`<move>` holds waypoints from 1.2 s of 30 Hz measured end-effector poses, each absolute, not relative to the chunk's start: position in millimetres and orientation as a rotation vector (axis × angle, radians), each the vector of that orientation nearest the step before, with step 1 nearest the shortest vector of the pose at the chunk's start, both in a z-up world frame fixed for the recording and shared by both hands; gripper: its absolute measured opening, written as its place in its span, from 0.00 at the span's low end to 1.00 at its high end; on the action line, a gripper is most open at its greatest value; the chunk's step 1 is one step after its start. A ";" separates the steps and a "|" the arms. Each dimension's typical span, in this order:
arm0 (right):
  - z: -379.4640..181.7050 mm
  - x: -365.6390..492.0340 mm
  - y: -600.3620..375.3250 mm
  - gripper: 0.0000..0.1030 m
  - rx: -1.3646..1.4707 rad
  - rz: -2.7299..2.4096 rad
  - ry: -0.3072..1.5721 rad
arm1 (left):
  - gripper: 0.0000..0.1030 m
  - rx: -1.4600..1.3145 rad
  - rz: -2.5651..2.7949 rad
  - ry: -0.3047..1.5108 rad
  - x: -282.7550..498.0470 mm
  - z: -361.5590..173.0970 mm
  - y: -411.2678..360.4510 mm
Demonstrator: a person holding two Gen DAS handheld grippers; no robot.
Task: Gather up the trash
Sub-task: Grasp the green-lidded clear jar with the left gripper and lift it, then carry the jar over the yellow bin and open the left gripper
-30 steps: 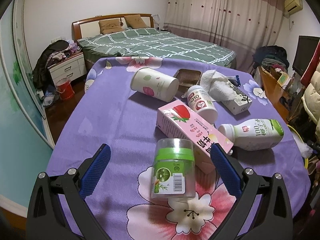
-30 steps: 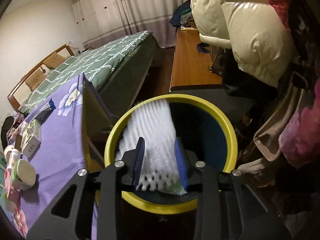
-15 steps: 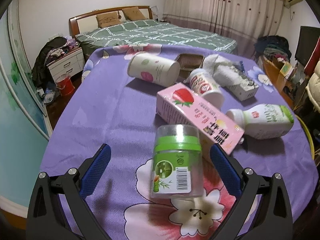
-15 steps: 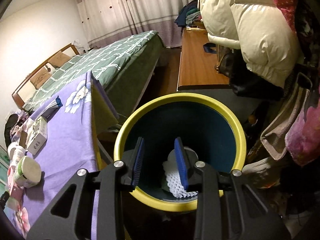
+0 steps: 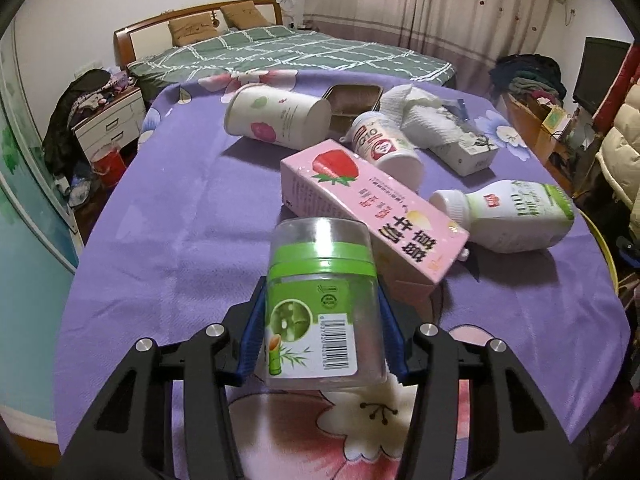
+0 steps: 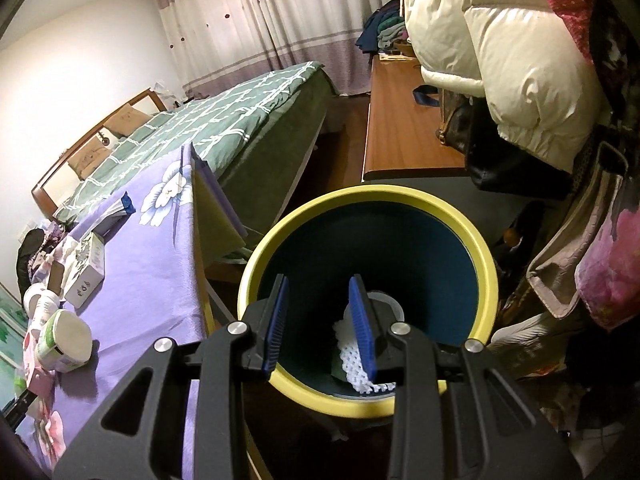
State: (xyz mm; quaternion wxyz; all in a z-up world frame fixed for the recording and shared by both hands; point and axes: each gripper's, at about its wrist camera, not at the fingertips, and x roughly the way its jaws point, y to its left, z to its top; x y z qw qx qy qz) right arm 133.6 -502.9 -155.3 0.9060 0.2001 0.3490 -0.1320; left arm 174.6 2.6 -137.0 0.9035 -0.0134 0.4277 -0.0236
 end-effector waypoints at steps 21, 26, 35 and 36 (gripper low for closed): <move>-152.7 99.2 -528.7 0.29 0.417 -0.306 0.675 | 0.48 0.093 -0.324 0.771 157.7 -74.7 -125.0; -154.3 86.4 -540.8 0.29 0.411 -0.332 0.667 | 0.48 0.123 -0.428 0.773 169.4 -71.1 -181.1; -161.3 64.6 -568.8 0.30 0.418 -0.387 0.661 | 0.48 0.204 -0.616 0.813 188.1 -80.5 -301.1; -163.0 63.1 -571.5 0.30 0.422 -0.390 0.663 | 0.48 0.215 -0.628 0.818 190.0 -83.4 -313.4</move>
